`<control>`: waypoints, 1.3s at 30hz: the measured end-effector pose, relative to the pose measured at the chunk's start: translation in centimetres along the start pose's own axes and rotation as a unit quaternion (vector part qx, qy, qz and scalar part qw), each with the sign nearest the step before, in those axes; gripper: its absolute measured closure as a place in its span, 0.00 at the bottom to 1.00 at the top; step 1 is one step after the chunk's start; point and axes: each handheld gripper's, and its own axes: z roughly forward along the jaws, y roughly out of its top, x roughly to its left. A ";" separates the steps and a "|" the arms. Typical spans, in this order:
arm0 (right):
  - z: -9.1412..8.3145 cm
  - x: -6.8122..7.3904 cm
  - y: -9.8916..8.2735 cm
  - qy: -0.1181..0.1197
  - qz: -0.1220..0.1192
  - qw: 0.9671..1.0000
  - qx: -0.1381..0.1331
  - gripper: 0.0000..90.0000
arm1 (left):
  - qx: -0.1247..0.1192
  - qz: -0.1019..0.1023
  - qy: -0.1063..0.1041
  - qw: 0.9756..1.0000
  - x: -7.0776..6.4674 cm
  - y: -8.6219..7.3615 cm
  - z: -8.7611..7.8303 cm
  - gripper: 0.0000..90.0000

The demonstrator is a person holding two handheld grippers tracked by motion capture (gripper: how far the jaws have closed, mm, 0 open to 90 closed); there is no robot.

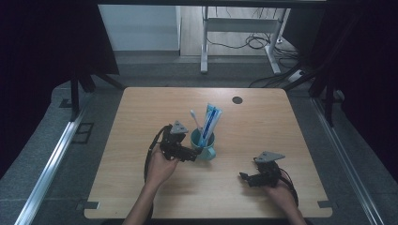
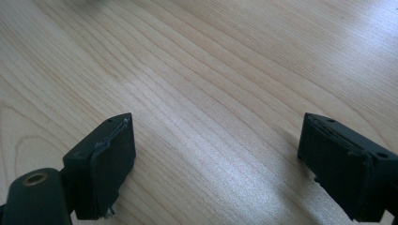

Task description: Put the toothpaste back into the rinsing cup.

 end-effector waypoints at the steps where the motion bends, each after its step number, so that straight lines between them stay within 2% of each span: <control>1: 0.0 0.0 0.0 0.000 0.000 1.000 0.000 0.13 | -0.001 -0.001 0.001 1.000 0.0 -0.1 -0.1 0.00; 6: 0.0 0.0 0.0 0.000 -0.001 1.000 -0.001 0.13 | 0.003 0.002 0.010 1.000 0.3 -0.9 -0.6 0.00; 17: 0.0 0.0 0.0 0.000 0.001 1.000 0.000 0.13 | -0.008 -0.020 0.011 1.000 1.1 -2.8 -1.7 0.00; 28: 0.0 0.0 0.0 0.000 0.001 1.000 0.000 0.13 | 0.001 -0.024 0.030 0.999 1.7 -4.9 -2.6 0.00; 33: 0.0 0.0 0.0 0.000 0.001 1.000 0.000 0.13 | 0.016 -0.023 0.044 0.999 1.8 -5.9 -3.0 0.00; 39: 0.0 0.0 0.0 0.000 0.000 1.000 -0.001 0.13 | 0.021 -0.031 0.047 0.998 2.0 -7.3 -3.1 0.00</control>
